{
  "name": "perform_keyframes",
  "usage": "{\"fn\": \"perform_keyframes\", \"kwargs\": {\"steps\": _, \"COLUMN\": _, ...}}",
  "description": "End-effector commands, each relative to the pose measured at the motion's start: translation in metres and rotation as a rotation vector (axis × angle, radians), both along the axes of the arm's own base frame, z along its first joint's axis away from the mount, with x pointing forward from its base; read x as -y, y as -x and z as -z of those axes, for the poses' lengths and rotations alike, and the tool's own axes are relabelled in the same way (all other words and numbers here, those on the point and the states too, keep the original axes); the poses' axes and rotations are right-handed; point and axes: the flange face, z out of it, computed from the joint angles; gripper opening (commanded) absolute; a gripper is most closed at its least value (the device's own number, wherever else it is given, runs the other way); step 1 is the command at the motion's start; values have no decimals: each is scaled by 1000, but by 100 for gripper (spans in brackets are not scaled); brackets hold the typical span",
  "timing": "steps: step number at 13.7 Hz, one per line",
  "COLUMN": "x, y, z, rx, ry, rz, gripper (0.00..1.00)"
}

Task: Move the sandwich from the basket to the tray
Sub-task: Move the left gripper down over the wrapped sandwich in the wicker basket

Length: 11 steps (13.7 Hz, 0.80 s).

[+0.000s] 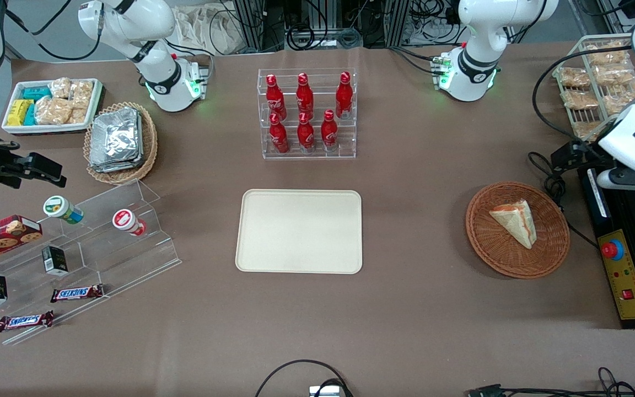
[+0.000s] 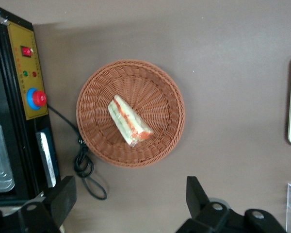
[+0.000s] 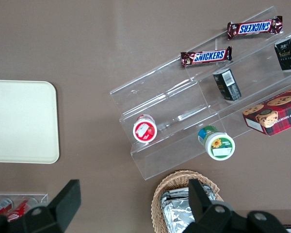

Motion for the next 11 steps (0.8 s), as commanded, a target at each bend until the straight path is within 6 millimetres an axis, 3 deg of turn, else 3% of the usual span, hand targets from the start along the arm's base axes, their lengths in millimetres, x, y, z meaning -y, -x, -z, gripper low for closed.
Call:
{"fn": "perform_keyframes", "kwargs": {"steps": 1, "x": -3, "y": -7, "z": -5, "rx": -45, "ry": 1, "rz": -3, "gripper": 100}}
{"fn": "perform_keyframes", "kwargs": {"steps": 4, "x": -4, "y": -15, "z": 5, "rx": -87, "ry": 1, "rz": -3, "gripper": 100}}
{"fn": "perform_keyframes", "kwargs": {"steps": 8, "x": -16, "y": 3, "z": 58, "rx": -117, "ry": 10, "rz": -141, "gripper": 100}}
{"fn": "perform_keyframes", "kwargs": {"steps": 11, "x": -30, "y": 8, "z": 108, "rx": -84, "ry": 25, "rz": -421, "gripper": 100}}
